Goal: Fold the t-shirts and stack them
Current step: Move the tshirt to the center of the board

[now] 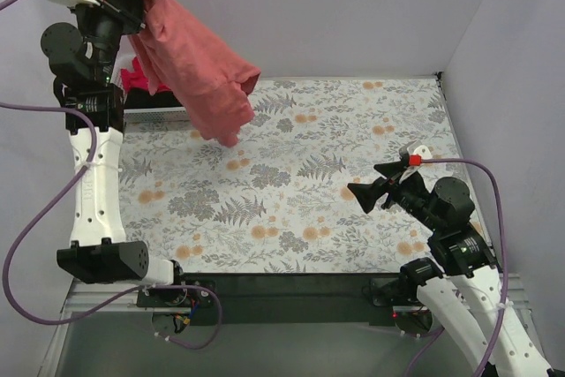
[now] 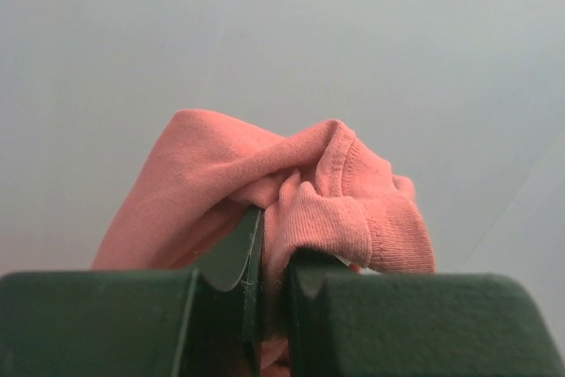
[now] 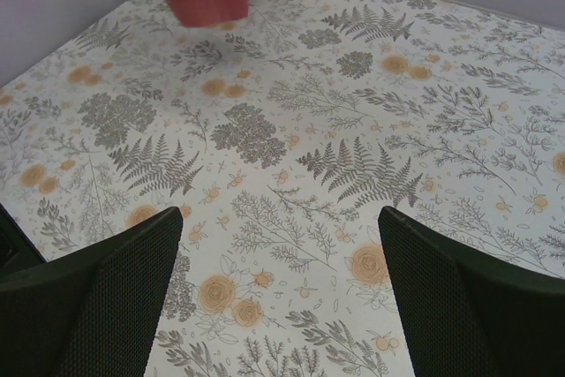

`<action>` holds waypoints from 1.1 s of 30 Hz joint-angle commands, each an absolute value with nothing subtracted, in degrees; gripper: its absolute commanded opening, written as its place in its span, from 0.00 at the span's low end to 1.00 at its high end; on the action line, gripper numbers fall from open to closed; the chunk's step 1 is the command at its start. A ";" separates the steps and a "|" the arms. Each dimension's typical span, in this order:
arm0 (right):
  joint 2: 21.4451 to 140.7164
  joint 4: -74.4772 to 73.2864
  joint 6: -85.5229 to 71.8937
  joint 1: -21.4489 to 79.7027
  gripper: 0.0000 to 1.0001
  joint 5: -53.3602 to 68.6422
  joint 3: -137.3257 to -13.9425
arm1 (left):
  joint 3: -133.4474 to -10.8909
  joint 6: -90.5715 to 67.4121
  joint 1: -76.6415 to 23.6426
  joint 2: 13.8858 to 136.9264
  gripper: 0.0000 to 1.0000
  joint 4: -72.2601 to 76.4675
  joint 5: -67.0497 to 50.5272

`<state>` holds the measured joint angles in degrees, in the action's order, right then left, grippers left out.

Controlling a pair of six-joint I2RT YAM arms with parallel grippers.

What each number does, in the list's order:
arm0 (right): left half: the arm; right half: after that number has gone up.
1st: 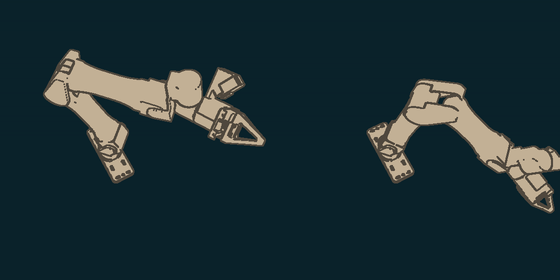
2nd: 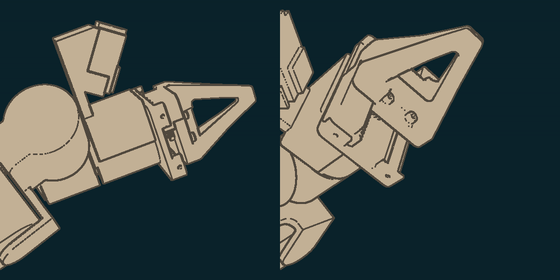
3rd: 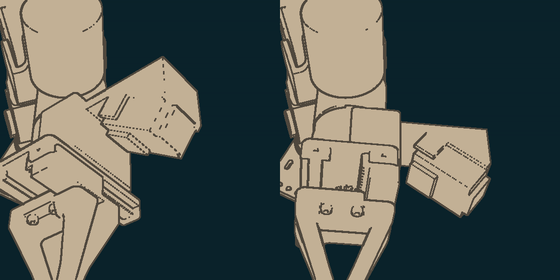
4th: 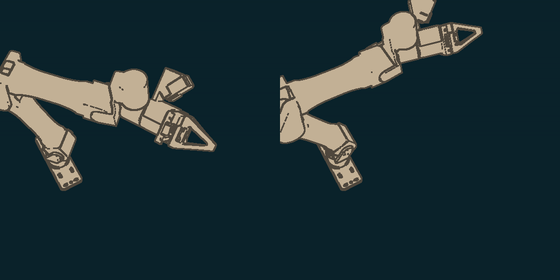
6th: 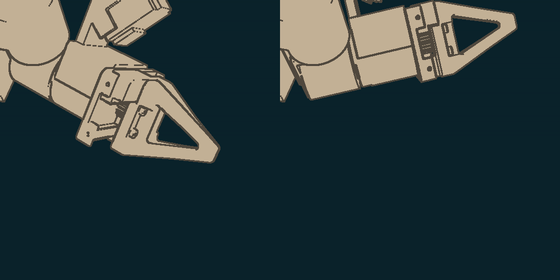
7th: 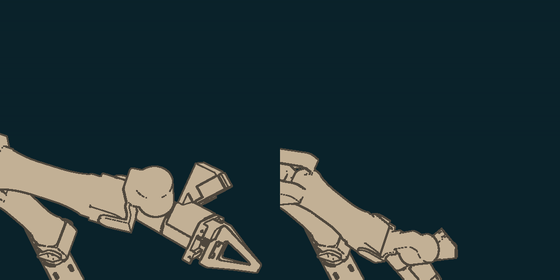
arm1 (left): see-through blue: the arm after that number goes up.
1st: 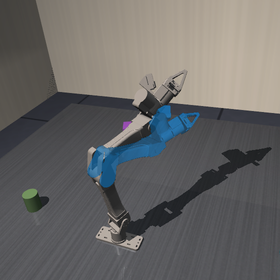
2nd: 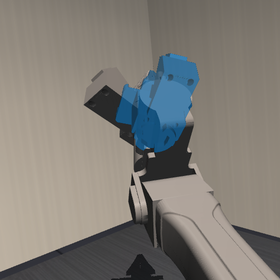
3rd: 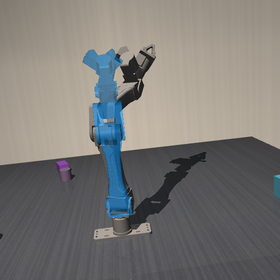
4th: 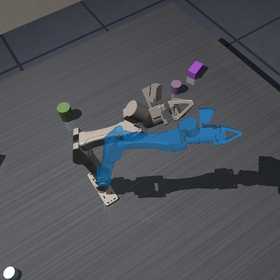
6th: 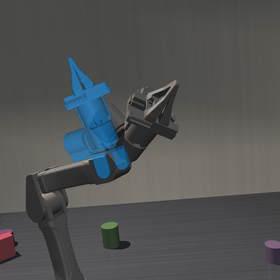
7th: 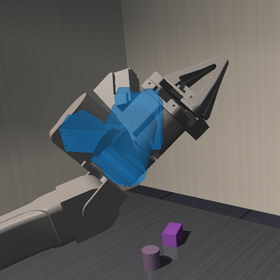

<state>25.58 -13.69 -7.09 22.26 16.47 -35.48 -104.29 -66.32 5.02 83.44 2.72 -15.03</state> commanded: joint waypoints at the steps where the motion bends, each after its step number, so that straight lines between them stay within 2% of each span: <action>1: 24.53 -13.71 -6.07 22.59 0.98 16.44 -37.88 | -101.70 -59.86 4.84 78.50 0.00 -2.54 -15.28; 5: 24.00 -13.97 -5.98 22.50 0.98 15.21 -37.44 | -98.62 -57.66 2.12 76.56 0.01 -5.01 -22.58; 8: 23.99 -14.15 -6.59 22.59 0.98 12.31 -36.30 | -93.97 -58.01 -5.69 75.85 0.07 -4.75 -24.08; 13: 25.74 -15.55 -7.38 22.59 0.98 7.30 -36.12 | -83.18 -60.99 -25.63 79.44 0.10 1.55 -18.65; 15: 26.45 -16.69 -7.47 22.59 0.98 5.46 -36.56 | -81.74 -61.61 -34.57 84.95 0.12 3.68 -14.08; 16: 27.24 -17.22 -7.47 22.59 0.98 4.58 -36.74 | -81.65 -62.13 -37.33 87.77 0.24 4.91 -12.93; 18: 27.86 -18.88 -7.38 22.50 0.98 1.95 -37.61 | -84.62 -62.49 -43.99 96.27 0.40 4.57 -9.07; 19: 28.38 -19.42 -7.38 22.59 0.98 1.15 -37.97 | -86.12 -63.45 -45.51 98.68 0.52 3.27 -8.62; 23: 28.92 -21.18 -6.59 22.59 0.98 0.53 -38.85 | -91.41 -68.09 -48.69 105.03 0.77 0.35 -6.16; 28: 30.14 -21.45 -7.90 22.59 0.98 0.26 -38.23 | -84.92 -67.15 -47.82 97.68 0.88 -4.30 7.72; 33: 37.69 -20.48 -10.19 22.50 0.98 2.71 -39.37 | -72.53 -72.58 -38.01 87.03 0.90 -13.60 8.79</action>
